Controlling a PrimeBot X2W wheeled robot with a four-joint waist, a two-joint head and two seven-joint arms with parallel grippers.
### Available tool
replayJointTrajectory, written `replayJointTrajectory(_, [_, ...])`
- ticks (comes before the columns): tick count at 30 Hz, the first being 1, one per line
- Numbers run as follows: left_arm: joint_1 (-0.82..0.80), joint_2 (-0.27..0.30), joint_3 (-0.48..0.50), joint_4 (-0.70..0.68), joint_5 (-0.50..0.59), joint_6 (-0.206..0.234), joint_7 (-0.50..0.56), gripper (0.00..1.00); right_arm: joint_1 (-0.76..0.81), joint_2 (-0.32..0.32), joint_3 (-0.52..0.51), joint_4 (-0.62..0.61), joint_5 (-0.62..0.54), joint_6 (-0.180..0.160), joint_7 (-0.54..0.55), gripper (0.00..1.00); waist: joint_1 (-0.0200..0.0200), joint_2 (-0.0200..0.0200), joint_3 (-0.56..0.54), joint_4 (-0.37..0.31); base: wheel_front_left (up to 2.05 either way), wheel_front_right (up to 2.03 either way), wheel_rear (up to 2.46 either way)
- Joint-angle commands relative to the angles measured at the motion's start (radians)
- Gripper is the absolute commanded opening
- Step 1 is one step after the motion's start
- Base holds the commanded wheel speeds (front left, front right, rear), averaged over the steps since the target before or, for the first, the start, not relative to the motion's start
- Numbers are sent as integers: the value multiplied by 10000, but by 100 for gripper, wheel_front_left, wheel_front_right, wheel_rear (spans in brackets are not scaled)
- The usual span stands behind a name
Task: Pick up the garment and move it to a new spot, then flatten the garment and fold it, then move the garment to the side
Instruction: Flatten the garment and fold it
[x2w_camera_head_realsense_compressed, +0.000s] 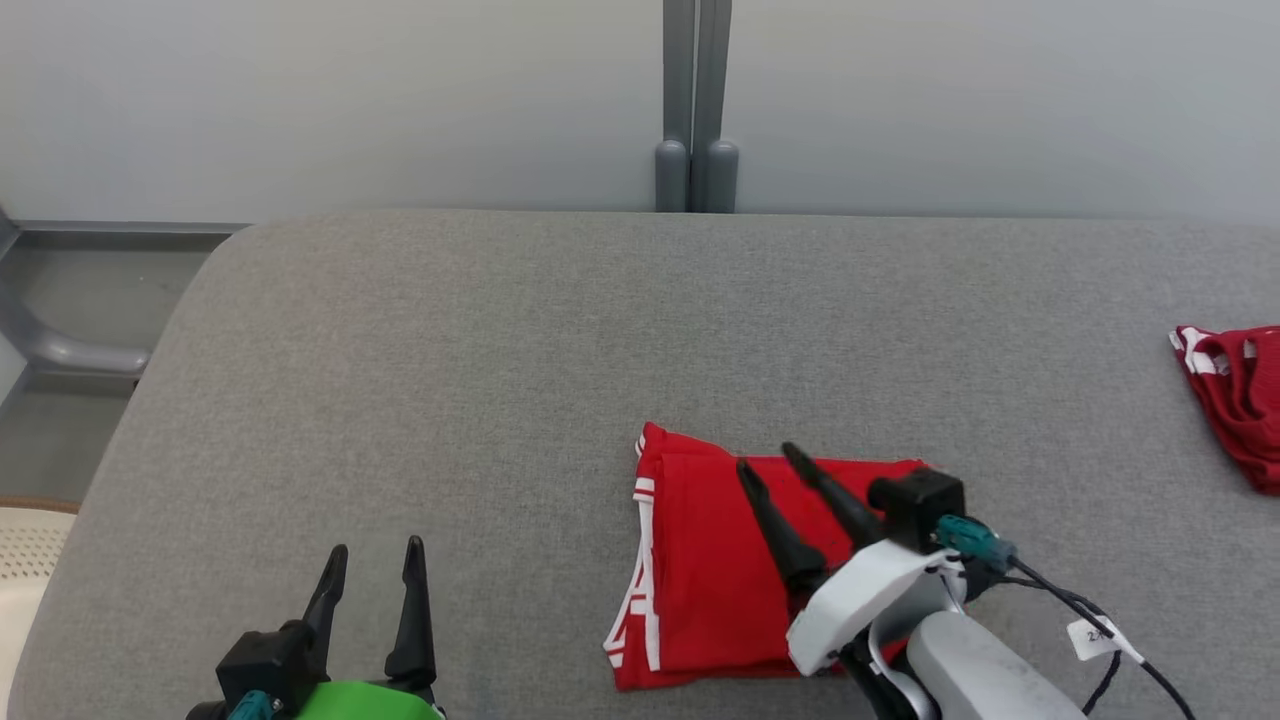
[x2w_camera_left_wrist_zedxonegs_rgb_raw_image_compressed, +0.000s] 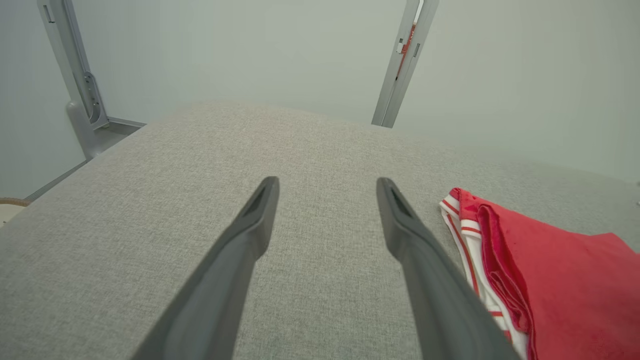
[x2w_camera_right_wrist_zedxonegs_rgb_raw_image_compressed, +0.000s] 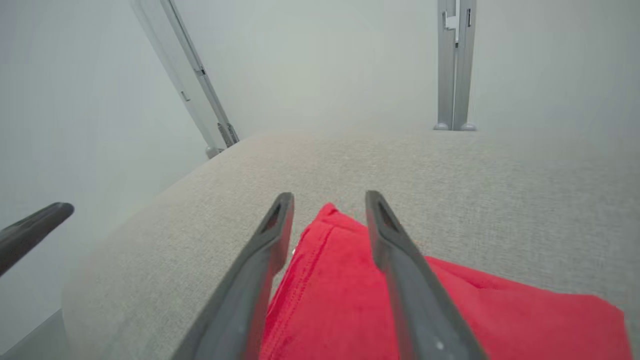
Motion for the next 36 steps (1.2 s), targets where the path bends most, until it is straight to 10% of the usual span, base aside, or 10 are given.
replayJointTrajectory(1, [-33, 40, 43, -48, 93, 56, -24, 100, 290, -19, -445, -304, -329, 2, -25, 100, 0, 0, -151, -267, 0, 0, 0])
replayJointTrajectory(16, [237, -417, 277, -174, 609, 13, -28, 100, 2365, 238, -4264, -2576, -2638, 2, -26, 100, 0, 0, -391, -1006, 0, 0, 0])
replayJointTrajectory(36, [398, -779, 702, -7, 1208, -353, -28, 100, 2827, 266, -4701, -2689, -2693, 2, -27, 100, 0, 0, -376, -841, 0, 0, 0])
